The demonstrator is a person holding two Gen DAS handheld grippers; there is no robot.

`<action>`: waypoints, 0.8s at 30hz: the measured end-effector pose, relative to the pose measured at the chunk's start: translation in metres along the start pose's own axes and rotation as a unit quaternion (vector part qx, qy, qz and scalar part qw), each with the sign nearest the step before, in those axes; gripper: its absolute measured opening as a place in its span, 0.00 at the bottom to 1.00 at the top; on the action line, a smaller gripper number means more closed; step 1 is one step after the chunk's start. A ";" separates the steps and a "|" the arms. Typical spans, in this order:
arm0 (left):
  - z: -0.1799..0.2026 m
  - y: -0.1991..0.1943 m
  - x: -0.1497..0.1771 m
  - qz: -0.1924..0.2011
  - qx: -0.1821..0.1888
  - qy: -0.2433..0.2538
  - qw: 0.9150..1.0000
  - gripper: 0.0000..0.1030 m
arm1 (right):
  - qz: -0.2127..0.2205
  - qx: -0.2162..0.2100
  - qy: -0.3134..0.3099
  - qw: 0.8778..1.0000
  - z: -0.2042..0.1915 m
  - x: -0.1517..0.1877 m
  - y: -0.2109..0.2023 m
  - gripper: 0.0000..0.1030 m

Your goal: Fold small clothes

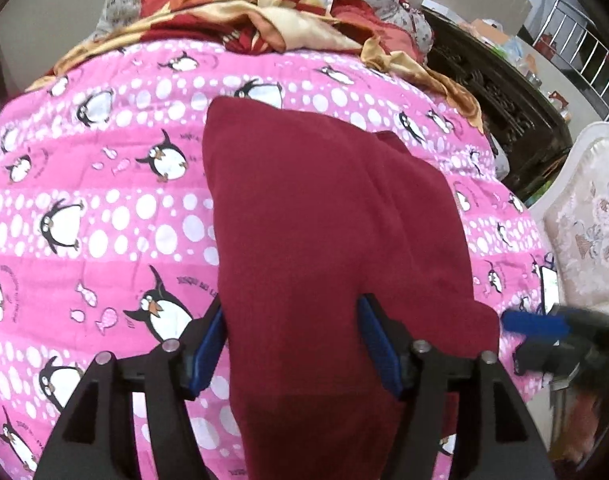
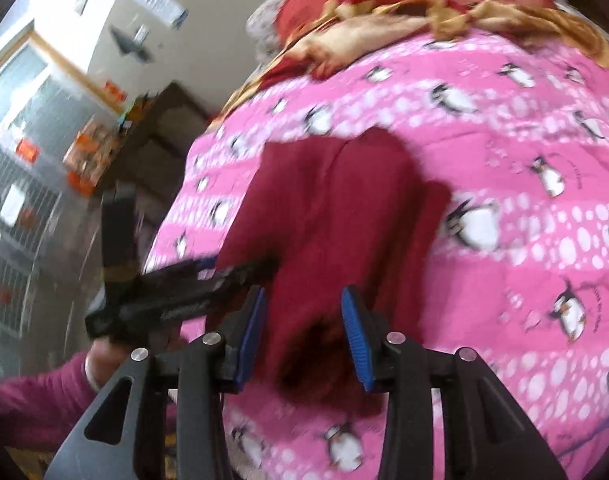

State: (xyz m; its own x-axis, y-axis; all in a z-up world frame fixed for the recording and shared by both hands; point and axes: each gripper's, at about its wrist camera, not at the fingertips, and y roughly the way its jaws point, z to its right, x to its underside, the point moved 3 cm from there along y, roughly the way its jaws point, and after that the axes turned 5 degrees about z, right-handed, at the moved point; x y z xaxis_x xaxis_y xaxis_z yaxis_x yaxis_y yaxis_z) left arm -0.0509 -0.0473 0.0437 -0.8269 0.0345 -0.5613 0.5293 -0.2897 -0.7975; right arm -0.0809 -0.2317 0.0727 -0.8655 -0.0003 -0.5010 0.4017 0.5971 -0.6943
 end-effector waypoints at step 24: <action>0.006 -0.003 -0.002 0.056 -0.020 0.012 0.998 0.83 | 0.065 0.118 -0.084 0.987 -0.020 -0.023 -0.013 0.31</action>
State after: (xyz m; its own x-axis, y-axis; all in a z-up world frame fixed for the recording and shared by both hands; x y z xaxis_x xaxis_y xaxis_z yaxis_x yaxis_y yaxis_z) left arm -0.0519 -0.0523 0.0484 -0.7579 0.0280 -0.6518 0.6250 -0.2553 -0.7377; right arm -0.0719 -0.2233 0.1032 -0.7485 -0.0801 -0.6582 0.5816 0.3974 -0.7098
